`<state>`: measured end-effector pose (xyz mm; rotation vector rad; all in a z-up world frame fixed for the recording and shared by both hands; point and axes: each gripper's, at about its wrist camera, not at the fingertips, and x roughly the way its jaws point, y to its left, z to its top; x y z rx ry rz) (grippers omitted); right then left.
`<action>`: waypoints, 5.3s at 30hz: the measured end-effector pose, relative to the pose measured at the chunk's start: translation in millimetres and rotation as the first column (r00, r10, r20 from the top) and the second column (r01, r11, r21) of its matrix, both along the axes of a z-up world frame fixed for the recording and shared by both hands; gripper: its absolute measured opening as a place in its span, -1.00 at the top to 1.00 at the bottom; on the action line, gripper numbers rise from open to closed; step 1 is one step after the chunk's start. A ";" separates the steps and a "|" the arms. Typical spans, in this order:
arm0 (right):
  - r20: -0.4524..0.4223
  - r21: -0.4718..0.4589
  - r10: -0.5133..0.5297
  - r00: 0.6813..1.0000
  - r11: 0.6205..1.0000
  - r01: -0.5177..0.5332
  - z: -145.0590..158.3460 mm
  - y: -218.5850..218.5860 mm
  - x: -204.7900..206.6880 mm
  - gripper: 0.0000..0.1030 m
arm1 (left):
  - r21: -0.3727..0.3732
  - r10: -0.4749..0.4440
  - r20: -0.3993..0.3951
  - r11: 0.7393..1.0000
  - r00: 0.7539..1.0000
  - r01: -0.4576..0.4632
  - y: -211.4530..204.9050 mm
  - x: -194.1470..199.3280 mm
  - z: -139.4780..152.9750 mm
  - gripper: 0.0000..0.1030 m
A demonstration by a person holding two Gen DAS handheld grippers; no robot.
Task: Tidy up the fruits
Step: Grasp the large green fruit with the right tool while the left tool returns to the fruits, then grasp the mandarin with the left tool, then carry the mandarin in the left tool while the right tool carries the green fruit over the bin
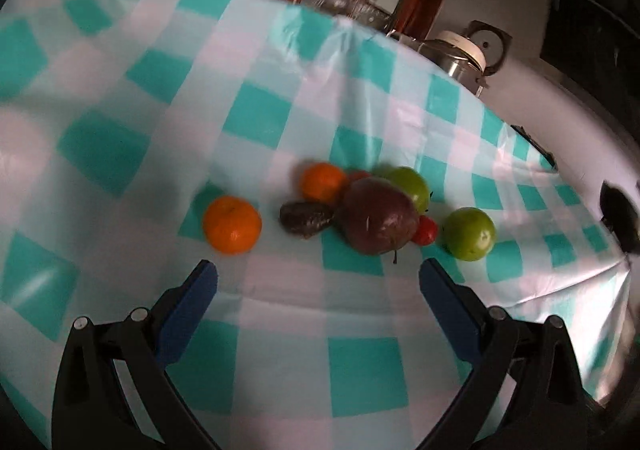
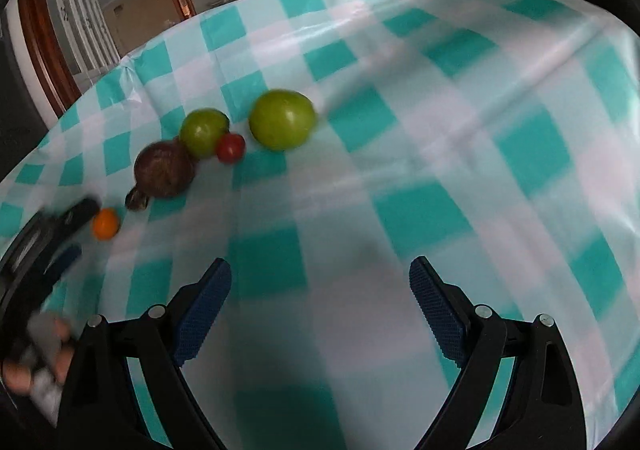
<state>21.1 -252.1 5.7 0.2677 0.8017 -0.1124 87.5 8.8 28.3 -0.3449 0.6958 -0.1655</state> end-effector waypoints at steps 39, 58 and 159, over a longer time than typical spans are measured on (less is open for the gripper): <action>0.032 0.171 0.076 0.997 0.982 -0.080 -10.2 1.8 80.6 -0.25 | -0.044 0.084 -0.107 0.995 0.991 -0.089 35.3 18.2 -19.4 -0.96; 0.094 0.257 0.106 0.990 0.958 -0.127 -8.7 3.9 86.3 -0.26 | 0.286 0.003 -0.191 0.957 0.982 0.052 14.0 77.6 -29.0 -0.10; -0.486 0.025 -0.303 0.820 0.933 0.359 -189.9 -265.7 -365.1 -0.26 | 0.255 -0.757 -0.630 0.011 0.175 0.967 -419.6 -404.1 -195.1 0.21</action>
